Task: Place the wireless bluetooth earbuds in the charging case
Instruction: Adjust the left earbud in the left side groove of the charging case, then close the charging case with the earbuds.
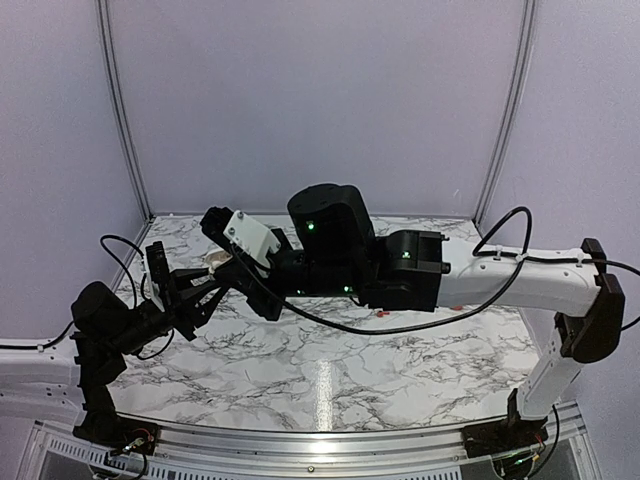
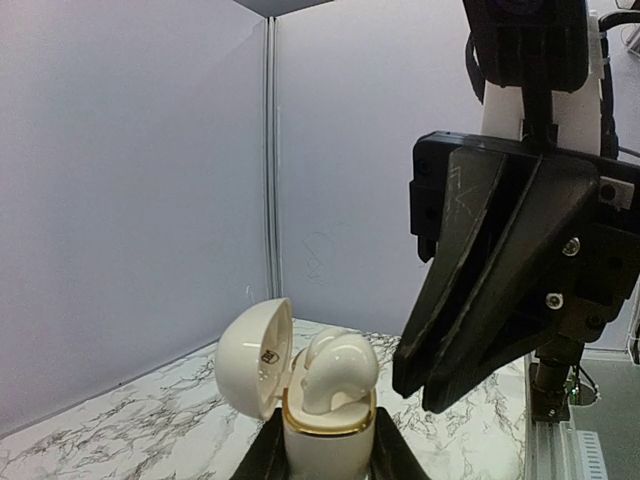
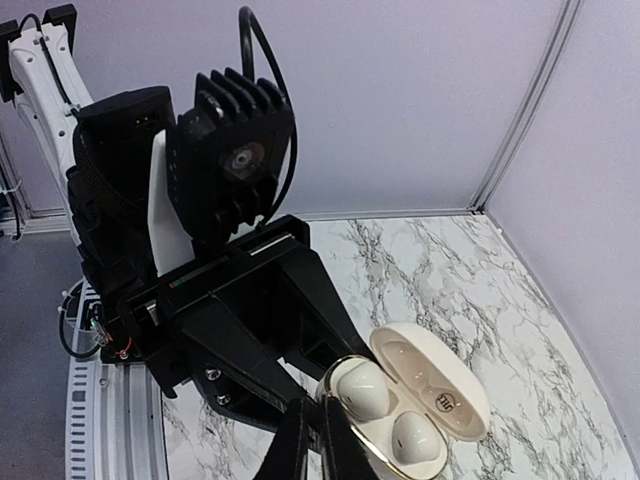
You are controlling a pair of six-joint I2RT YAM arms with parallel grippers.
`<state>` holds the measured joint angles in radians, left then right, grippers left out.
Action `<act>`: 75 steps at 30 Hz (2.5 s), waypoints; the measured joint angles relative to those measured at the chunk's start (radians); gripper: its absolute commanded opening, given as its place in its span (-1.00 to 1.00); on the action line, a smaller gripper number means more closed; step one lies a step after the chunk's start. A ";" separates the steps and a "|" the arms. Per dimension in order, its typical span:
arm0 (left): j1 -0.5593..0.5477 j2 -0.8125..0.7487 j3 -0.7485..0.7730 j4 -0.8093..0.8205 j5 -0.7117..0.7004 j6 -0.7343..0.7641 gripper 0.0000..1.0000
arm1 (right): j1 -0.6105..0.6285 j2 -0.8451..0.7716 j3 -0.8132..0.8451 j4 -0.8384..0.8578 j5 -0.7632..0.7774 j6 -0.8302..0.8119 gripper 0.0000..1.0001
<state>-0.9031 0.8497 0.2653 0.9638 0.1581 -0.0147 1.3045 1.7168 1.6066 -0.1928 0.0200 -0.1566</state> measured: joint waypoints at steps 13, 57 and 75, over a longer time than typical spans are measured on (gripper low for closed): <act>0.000 -0.008 0.000 -0.004 0.002 0.000 -1.00 | -0.009 0.000 0.000 -0.001 0.043 0.029 -0.87; 0.000 -0.018 0.050 -0.072 0.290 -0.059 -1.00 | -0.103 -0.126 -0.089 -0.064 -0.354 -0.036 0.12; -0.009 -0.001 0.068 -0.132 0.244 -0.099 -1.00 | -0.095 -0.111 -0.088 -0.105 -0.345 -0.108 0.06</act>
<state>-0.9119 0.8486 0.3336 0.8322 0.4019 -0.1135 1.2095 1.6058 1.5185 -0.2974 -0.3248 -0.2649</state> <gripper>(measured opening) 0.240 0.444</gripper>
